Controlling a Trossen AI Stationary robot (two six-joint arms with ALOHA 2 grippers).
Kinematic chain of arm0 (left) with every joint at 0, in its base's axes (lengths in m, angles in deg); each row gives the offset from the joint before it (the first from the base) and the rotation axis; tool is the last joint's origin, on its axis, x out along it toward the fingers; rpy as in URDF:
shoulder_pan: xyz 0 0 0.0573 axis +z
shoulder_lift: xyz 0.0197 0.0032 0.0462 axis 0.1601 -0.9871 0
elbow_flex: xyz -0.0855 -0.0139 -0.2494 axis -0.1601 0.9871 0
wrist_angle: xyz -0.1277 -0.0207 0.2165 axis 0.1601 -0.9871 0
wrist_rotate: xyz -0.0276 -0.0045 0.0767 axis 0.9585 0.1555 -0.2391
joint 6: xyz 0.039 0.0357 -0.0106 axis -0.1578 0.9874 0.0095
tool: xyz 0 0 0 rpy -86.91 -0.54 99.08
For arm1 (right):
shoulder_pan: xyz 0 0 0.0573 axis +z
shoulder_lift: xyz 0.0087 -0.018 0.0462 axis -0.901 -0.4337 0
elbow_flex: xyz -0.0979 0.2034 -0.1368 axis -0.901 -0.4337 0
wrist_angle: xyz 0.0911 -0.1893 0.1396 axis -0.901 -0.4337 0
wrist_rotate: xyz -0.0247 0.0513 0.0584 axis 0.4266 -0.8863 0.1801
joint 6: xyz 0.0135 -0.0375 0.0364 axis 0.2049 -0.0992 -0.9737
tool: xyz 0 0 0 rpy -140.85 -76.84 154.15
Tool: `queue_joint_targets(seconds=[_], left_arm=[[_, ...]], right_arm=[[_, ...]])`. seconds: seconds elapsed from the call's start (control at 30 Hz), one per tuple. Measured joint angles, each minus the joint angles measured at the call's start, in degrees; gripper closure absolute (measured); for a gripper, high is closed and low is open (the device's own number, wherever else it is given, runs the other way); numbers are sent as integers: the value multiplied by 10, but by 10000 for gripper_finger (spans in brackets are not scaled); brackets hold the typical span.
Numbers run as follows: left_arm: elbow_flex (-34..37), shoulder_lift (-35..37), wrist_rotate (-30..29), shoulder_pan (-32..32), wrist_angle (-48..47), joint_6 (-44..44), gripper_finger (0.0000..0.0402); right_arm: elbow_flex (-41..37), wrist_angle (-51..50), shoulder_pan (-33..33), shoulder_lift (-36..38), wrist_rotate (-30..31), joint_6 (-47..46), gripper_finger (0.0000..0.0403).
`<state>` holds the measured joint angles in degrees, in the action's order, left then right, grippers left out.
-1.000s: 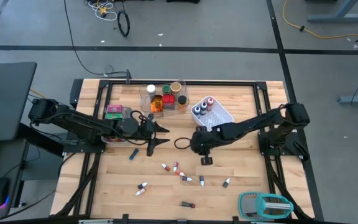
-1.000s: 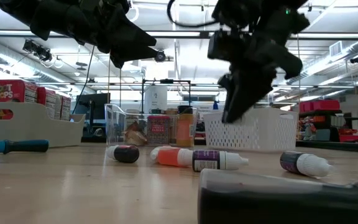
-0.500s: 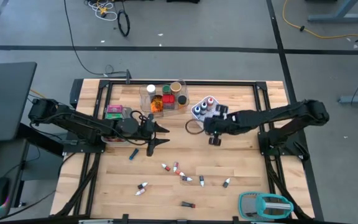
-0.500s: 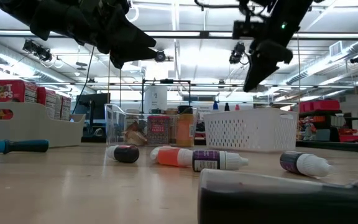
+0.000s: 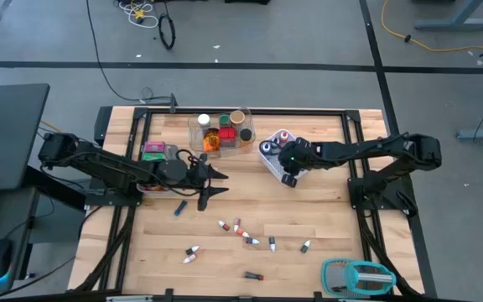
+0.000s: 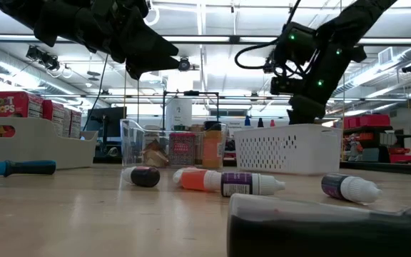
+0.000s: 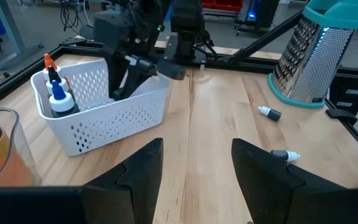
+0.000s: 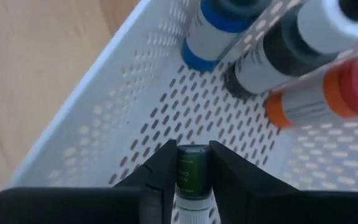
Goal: Pick & Place Kitchen Items
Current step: Put the green food coloring bottle into the white bin, then put the middle black food coloring bottle into the white bin
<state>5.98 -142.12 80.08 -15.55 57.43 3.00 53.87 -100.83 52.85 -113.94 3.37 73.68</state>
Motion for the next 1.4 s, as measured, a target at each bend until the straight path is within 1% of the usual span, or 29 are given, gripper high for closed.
queue_joint_targets(seconds=[0.23,0.33,0.5,0.6,0.67,0.73,0.77,0.8,0.93,0.97,1.03,1.17,1.3,1.4], left_arm=[[0,0,0,0,0,0,200],[0,0,0,0,0,0,200],[0,0,0,0,0,0,200],[0,0,0,0,0,0,200],[0,0,0,0,0,6,200],[0,0,0,0,0,14,200],[0,0,0,0,0,16,200],[0,0,0,0,0,17,200],[0,0,0,0,0,17,200],[0,0,0,0,-1,17,200],[0,0,0,0,-1,17,200],[0,0,0,0,0,17,200],[0,0,0,0,-1,17,200],[0,0,0,0,4,17,200]], right_arm=[[-20,39,-22,0,0,7,250],[-15,29,-23,0,0,9,234],[44,-2,1,1,-20,21,227],[103,-53,23,1,9,43,227],[137,-94,41,2,37,83,227],[159,-110,60,2,43,111,227],[166,-108,70,2,27,123,227],[170,-105,80,2,-1,131,227],[170,-103,131,2,-148,161,227],[170,-103,145,2,-174,163,227],[170,-99,175,1,-208,164,227],[170,-74,235,-5,-239,185,227],[170,-40,284,-28,-241,178,227],[170,-9,309,-61,-243,177,227]])
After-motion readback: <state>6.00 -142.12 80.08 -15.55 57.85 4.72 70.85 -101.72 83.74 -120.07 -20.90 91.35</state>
